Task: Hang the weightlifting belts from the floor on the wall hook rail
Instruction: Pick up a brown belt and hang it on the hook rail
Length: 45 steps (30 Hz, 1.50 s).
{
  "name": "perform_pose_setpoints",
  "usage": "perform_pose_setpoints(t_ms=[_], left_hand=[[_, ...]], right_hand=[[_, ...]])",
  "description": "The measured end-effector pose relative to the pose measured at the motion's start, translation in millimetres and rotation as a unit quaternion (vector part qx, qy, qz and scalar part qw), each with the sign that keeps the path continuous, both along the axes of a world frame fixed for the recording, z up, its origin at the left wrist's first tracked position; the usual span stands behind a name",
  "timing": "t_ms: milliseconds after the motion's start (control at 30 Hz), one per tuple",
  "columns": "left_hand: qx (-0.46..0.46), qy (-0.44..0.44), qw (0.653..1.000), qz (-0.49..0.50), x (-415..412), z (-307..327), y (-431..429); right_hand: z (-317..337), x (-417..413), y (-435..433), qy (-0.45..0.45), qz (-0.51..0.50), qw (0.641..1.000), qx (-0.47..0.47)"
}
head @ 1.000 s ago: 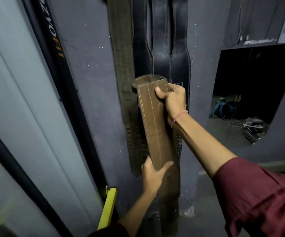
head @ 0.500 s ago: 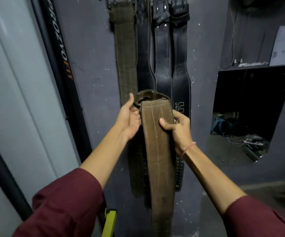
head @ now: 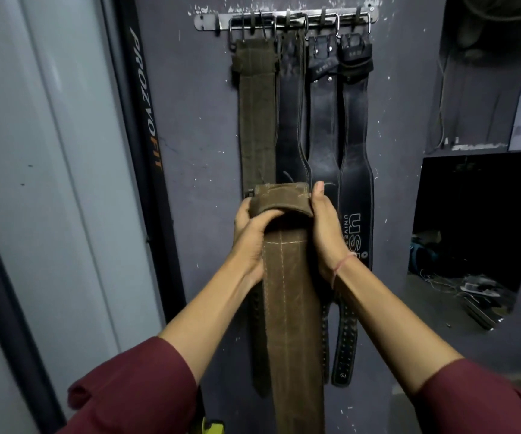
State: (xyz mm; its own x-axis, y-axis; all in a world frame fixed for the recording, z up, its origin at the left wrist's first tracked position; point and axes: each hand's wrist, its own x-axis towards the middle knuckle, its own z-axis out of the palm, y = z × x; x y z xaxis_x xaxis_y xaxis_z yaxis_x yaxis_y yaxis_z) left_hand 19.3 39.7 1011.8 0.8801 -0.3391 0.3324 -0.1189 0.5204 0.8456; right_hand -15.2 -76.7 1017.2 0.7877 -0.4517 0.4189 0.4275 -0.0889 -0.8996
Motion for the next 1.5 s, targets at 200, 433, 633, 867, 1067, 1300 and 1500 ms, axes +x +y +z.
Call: perform_pose_setpoints(t_ms=[200, 433, 633, 867, 1067, 1300, 1500], left_hand=[[0.055, -0.087, 0.983, -0.154, 20.7, 23.3, 33.6], [0.156, -0.043, 0.982, 0.101, 72.7, 80.7, 19.0], [0.132, -0.153, 0.931, 0.304, 136.0, 118.5, -5.3], [0.088, -0.323, 0.817, 0.469, 196.5, 198.1, -20.5], [0.108, -0.353, 0.756, 0.541, 245.4, 271.3, -28.5], [0.144, -0.34, 0.73, 0.575, 286.5, 322.5, -28.0], [0.157, -0.305, 0.749, 0.566, 316.2, 350.8, -24.8]], right_hand=[[12.3, 27.5, 7.6, -0.043, -0.094, 0.995, -0.017], [32.8, 85.9, 2.2, -0.121, -0.005, 0.993, -0.003], [93.5, 153.2, -12.3, -0.125, 0.045, 0.991, -0.025], [194.1, 215.2, -14.5, -0.241, 0.002, 0.97, -0.003], [267.7, 255.5, -17.2, -0.283, 0.002, 0.957, 0.06], [312.0, 295.4, -16.5, -0.295, 0.016, 0.949, 0.114], [332.4, 314.3, -13.8, -0.296, 0.008, 0.949, 0.105]])
